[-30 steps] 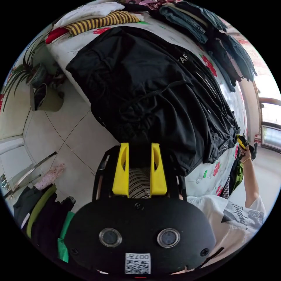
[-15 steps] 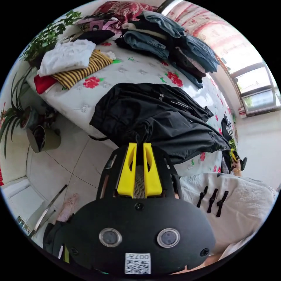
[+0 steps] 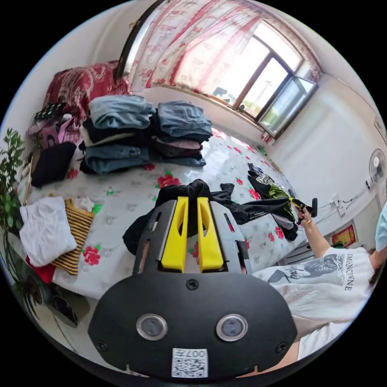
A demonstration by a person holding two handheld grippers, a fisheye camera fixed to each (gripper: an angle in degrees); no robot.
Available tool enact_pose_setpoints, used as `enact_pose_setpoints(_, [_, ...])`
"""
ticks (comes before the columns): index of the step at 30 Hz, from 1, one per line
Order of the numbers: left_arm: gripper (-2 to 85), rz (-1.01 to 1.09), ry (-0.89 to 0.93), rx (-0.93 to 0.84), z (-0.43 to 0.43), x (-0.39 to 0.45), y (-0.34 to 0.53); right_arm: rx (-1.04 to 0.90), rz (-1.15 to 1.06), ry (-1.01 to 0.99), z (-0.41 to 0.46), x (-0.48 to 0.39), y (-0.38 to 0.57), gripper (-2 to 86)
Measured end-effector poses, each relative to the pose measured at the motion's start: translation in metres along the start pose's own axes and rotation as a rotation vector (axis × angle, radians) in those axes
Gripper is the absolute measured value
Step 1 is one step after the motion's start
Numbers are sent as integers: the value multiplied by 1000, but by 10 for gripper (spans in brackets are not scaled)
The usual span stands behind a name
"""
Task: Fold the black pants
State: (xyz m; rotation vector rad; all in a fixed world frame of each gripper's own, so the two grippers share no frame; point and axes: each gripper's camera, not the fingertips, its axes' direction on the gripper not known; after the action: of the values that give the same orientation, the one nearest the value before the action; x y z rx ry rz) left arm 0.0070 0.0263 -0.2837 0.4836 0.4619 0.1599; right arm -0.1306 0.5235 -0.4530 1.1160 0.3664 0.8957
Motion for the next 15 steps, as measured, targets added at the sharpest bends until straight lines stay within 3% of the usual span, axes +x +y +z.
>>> enact_pose_setpoints(2, [39,84,-30,-32,-12,17,4,44,-135,92,-19,-21,17,0])
enact_pose_setpoints(6, [43,36,-218,-349,37,-7,65,-90,-214,200,3,-23,61,10])
enact_pose_setpoints(10, [44,-287,-244,-672,140,-73,174,-397,-27,196,83,16,125,21])
enact_pose_setpoints(15, [45,-329,-312,-754,178,-65,219,-390,142,221,99,43,160,16])
